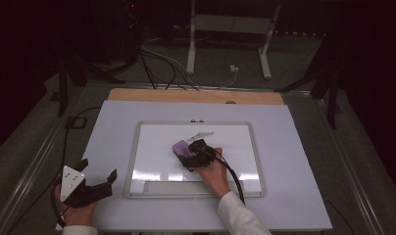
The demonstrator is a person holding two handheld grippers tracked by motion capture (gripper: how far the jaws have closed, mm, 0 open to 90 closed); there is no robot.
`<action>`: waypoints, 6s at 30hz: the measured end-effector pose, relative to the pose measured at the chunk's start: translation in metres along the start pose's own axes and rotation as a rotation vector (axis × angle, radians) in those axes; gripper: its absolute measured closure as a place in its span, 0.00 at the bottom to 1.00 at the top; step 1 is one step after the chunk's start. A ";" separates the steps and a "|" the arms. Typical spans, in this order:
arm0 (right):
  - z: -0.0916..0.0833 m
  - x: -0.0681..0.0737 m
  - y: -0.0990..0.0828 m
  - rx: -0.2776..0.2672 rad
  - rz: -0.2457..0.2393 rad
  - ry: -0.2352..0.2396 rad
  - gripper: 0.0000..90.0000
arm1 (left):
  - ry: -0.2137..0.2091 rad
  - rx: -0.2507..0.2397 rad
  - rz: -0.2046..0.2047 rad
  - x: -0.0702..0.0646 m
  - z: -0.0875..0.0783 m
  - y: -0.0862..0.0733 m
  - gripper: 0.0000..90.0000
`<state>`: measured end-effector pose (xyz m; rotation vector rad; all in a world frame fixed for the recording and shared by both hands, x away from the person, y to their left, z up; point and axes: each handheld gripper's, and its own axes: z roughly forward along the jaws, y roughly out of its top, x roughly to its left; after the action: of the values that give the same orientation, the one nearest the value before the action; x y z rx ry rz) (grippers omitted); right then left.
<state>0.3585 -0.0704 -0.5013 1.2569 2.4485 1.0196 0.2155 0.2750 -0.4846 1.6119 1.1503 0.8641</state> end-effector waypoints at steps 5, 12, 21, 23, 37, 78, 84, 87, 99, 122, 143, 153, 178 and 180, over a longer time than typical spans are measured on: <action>-0.004 -0.026 0.001 -0.006 0.076 -0.074 0.45 | 0.000 0.000 -0.001 0.000 0.000 0.000 0.01; -0.010 -0.048 -0.001 -0.016 0.143 -0.131 0.45 | 0.000 0.001 0.002 0.000 -0.001 0.000 0.01; -0.010 -0.049 -0.001 -0.014 0.150 -0.133 0.45 | 0.000 0.003 -0.002 0.000 0.000 -0.001 0.01; -0.010 -0.049 -0.001 -0.014 0.150 -0.132 0.45 | -0.001 0.007 0.001 0.000 0.001 -0.001 0.01; -0.015 -0.058 -0.004 -0.014 0.165 -0.152 0.45 | -0.004 0.008 -0.001 0.000 0.002 -0.001 0.01; -0.026 -0.049 -0.007 -0.044 -0.037 -0.245 0.38 | -0.004 0.008 0.002 -0.001 0.001 -0.001 0.01; -0.025 -0.049 -0.008 -0.027 -0.052 -0.254 0.54 | -0.004 0.008 0.003 -0.001 0.001 -0.001 0.01; -0.024 -0.049 -0.009 -0.036 -0.046 -0.262 0.61 | -0.004 0.008 0.001 -0.001 0.001 -0.001 0.01; -0.019 -0.022 -0.007 -0.038 -0.180 -0.240 0.70 | -0.004 0.008 0.001 -0.001 0.001 -0.001 0.01; -0.025 -0.044 -0.007 -0.021 -0.092 -0.262 0.70 | -0.003 0.006 0.000 -0.001 0.001 -0.001 0.01; -0.055 -0.094 -0.011 -0.134 0.146 -0.374 0.70 | -0.002 0.007 0.000 -0.001 0.001 -0.001 0.01; -0.062 -0.108 -0.015 -0.155 0.228 -0.420 0.70 | -0.001 0.007 0.000 -0.001 0.001 -0.001 0.01; -0.056 -0.134 -0.029 -0.093 0.370 -0.477 0.70 | -0.001 0.008 -0.002 -0.001 0.001 -0.001 0.01; -0.056 -0.133 -0.028 -0.090 0.368 -0.483 0.70 | -0.001 0.007 -0.003 -0.001 0.001 -0.001 0.01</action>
<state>0.3967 -0.2122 -0.4949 1.7245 1.8340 0.7709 0.2159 0.2741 -0.4859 1.6160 1.1564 0.8580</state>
